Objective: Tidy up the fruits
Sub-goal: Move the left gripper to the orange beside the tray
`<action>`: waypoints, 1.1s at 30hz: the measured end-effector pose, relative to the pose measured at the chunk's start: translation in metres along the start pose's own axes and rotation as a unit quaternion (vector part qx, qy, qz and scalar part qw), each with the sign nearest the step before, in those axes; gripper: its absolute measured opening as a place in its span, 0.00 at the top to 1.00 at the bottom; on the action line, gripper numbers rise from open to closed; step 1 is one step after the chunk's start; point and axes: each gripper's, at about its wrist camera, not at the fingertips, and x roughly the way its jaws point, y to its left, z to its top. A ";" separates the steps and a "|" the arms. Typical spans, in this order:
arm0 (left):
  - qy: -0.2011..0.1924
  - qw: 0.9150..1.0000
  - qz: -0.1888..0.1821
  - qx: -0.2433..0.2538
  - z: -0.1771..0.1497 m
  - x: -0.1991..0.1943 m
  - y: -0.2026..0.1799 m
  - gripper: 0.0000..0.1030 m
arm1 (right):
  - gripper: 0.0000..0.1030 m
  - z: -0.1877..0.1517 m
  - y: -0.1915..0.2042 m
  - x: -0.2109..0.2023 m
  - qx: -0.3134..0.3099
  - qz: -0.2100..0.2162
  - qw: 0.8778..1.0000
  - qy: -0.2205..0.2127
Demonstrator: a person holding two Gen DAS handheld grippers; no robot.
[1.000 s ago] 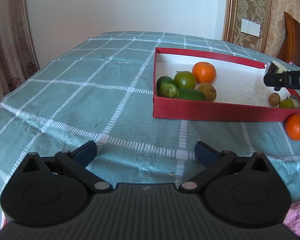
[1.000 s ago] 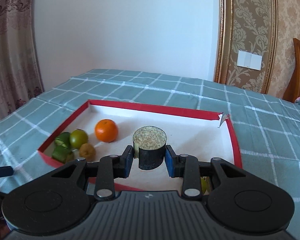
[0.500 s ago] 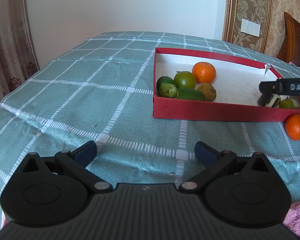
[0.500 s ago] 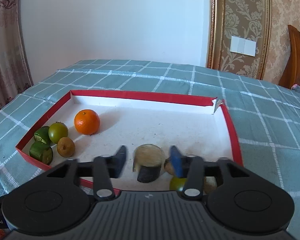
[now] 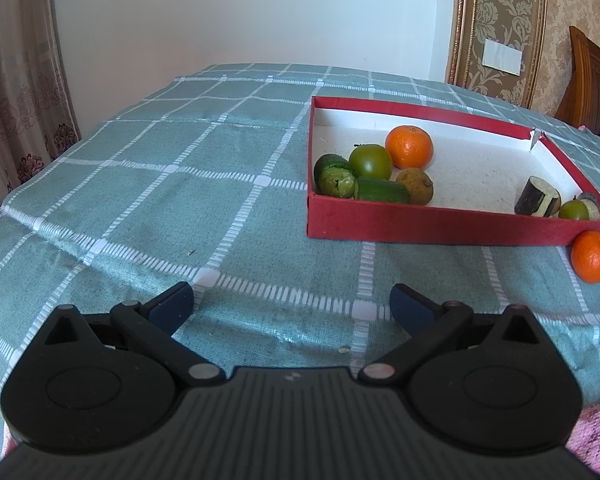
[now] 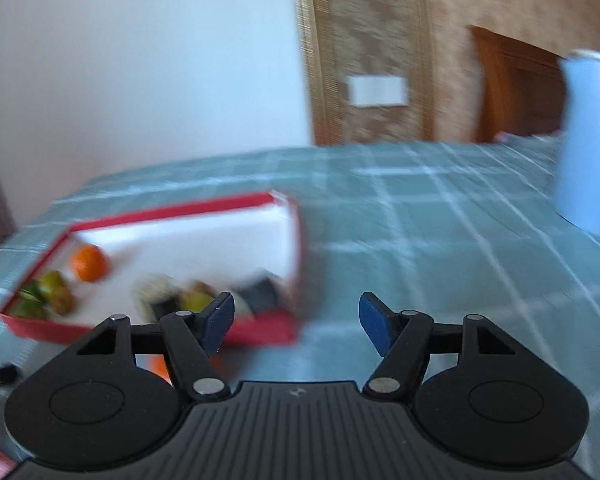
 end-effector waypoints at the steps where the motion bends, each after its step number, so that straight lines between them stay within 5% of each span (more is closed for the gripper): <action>1: -0.005 1.000 0.010 0.002 0.000 -0.001 -0.002 0.00 | 0.33 -0.004 -0.006 0.002 0.006 -0.006 1.000 0.008; 5: -0.038 0.999 0.026 0.023 0.003 -0.020 -0.017 0.00 | 0.33 -0.011 -0.018 0.008 0.032 -0.009 0.999 0.028; 10: -0.070 0.995 -0.029 0.063 0.013 -0.050 -0.064 0.00 | 0.33 -0.011 -0.020 0.006 0.034 -0.015 0.999 0.022; 17: -0.066 0.989 -0.077 0.103 0.016 -0.053 -0.149 0.00 | 0.33 -0.013 -0.045 -0.006 0.046 -0.009 0.999 0.008; 22: -0.061 0.991 -0.068 0.103 0.012 -0.036 -0.192 0.00 | 0.33 -0.015 -0.063 -0.004 0.077 0.003 0.997 0.009; 33: -0.052 0.993 -0.055 0.091 0.008 -0.016 -0.223 0.00 | 0.34 -0.017 -0.068 -0.001 0.093 0.022 0.995 0.013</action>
